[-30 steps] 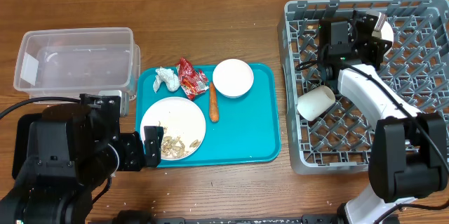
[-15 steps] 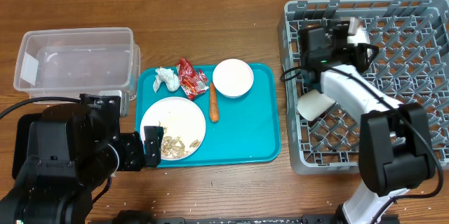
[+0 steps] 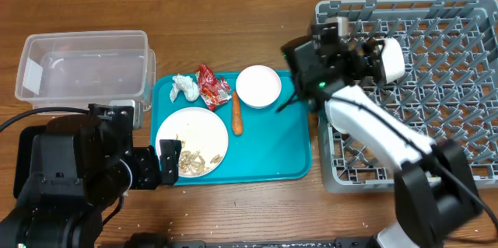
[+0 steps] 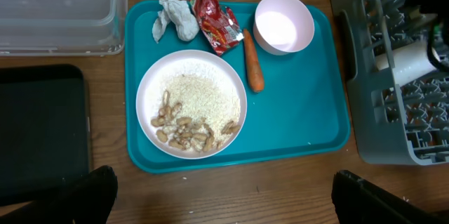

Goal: Sort waste into correct bins and load items into the dishwasher
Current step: 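Reach the right gripper to the pink bowl and grasp its rim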

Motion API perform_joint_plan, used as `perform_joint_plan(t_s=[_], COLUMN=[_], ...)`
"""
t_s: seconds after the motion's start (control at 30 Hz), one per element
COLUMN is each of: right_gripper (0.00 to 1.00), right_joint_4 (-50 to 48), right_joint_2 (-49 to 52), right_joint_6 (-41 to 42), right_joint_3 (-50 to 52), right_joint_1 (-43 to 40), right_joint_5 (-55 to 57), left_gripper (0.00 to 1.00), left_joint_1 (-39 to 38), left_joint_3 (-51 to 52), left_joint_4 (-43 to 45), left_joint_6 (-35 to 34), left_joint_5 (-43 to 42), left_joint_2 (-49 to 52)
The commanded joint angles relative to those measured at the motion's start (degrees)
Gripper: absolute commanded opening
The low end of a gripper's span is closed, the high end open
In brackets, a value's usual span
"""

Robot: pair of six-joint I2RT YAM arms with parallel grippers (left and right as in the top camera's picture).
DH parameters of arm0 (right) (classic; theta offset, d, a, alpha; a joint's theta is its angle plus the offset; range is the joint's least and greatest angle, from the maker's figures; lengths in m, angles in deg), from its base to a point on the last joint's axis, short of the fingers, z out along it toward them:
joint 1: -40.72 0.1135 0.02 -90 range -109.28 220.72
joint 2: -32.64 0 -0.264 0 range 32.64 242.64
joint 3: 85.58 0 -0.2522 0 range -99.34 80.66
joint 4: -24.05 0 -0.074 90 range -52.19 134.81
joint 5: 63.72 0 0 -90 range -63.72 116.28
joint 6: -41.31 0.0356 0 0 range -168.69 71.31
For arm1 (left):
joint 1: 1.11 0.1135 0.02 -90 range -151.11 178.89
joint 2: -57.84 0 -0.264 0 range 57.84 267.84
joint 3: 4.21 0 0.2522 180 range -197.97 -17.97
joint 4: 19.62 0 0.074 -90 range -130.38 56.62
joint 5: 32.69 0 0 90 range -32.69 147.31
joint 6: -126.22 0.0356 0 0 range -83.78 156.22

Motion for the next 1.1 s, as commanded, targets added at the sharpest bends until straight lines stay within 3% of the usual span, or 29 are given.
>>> perform_joint_plan(t_s=[0.0,0.13,0.27,0.5,0.7,0.93,1.07], right_gripper=[1.00,0.99,0.80,0.75,0.66,0.45,0.42], right_joint_4=[3.15,5.97,4.57,5.64,5.05,4.26,4.11], right_joint_2=[-2.93,-2.49,-2.49,0.96,6.86,8.79,9.09], right_joint_6=[3.19,18.36,29.66,46.97,47.39,47.36,48.54], right_joint_3=[-1.64,-1.62,-1.62,-1.57,-1.57,-1.55,-1.31], right_joint_1=[3.85,4.31,2.97,2.84,2.84,2.58,1.92], right_joint_5=[-21.94,-41.46,-57.33,-60.50,-60.63,-60.33,-60.28], left_gripper=[1.00,1.00,1.00,1.00,1.00,1.00,1.00], left_joint_1=[0.26,0.26,0.26,0.26,0.26,0.26,0.26], left_joint_3=[-0.63,-0.63,-0.63,-0.63,-0.63,-0.63,-0.63], left_joint_4=[0.07,0.07,0.07,0.07,0.07,0.07,0.07], left_joint_6=[1.09,1.09,1.09,1.09,1.09,1.09,1.09], left_joint_5=[0.55,0.55,0.55,0.55,0.55,0.57,0.55], left_joint_2=[-0.13,-0.13,-0.13,-0.13,-0.13,-0.13,-0.13])
